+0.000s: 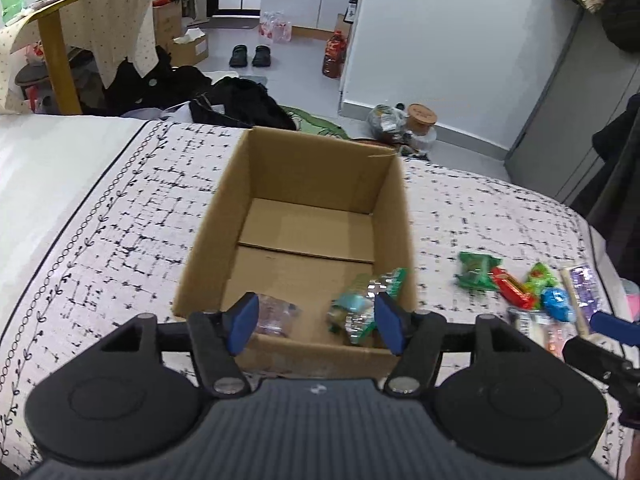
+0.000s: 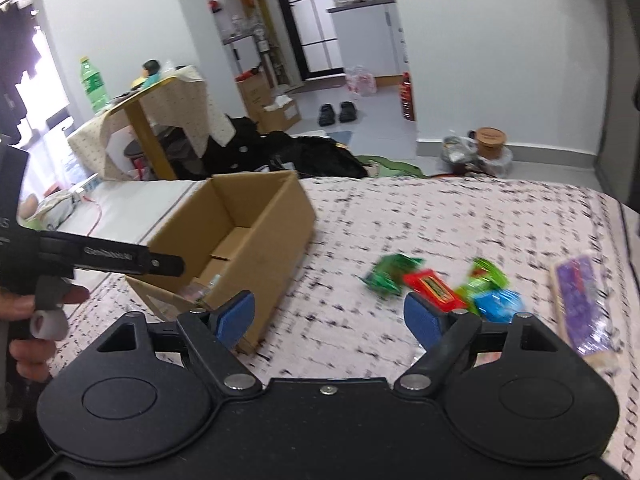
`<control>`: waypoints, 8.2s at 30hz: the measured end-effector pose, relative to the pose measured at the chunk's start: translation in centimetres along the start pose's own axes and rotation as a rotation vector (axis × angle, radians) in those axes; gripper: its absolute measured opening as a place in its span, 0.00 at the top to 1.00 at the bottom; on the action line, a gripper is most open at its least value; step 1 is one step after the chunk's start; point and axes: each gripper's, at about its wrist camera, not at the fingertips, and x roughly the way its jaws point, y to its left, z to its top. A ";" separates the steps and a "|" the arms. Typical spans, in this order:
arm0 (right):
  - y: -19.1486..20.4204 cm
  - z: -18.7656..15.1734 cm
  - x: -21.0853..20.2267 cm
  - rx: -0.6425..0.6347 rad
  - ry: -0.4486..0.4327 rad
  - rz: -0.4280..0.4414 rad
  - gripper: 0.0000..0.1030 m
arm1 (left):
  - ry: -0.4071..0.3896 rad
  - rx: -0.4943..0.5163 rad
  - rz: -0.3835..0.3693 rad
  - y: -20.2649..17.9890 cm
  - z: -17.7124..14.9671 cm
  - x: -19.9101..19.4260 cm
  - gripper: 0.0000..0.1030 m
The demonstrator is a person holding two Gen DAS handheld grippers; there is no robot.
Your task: Organize snacks
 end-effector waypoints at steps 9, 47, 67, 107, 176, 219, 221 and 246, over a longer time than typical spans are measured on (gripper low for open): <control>-2.8 -2.0 -2.3 0.072 0.018 -0.058 0.10 | -0.010 0.023 -0.080 -2.7 -0.9 -1.2 0.28; -9.1 -9.4 -5.3 0.274 0.119 -0.220 0.09 | 0.140 0.211 -0.300 -13.7 -8.0 2.7 0.01; -9.7 -10.6 -3.4 0.354 0.137 -0.202 0.28 | 0.211 0.149 -0.318 -15.1 -9.3 6.7 0.34; -8.4 -7.4 0.5 0.297 0.097 -0.239 0.68 | 0.125 0.111 -0.269 -13.6 -7.2 5.3 0.83; 7.2 5.6 6.9 -0.056 -0.102 0.059 0.70 | -0.087 -0.093 -0.094 3.2 4.1 1.6 0.79; 0.0 2.3 0.6 0.081 -0.139 -0.019 0.17 | -0.071 -0.007 -0.077 -2.2 0.4 -0.6 0.03; -0.6 1.9 0.2 0.092 -0.145 -0.028 0.14 | -0.070 -0.002 -0.087 -2.8 0.2 -0.7 0.00; -8.0 -2.2 -3.0 0.178 -0.163 -0.134 0.00 | -0.047 0.070 -0.165 -10.4 -1.7 0.0 0.00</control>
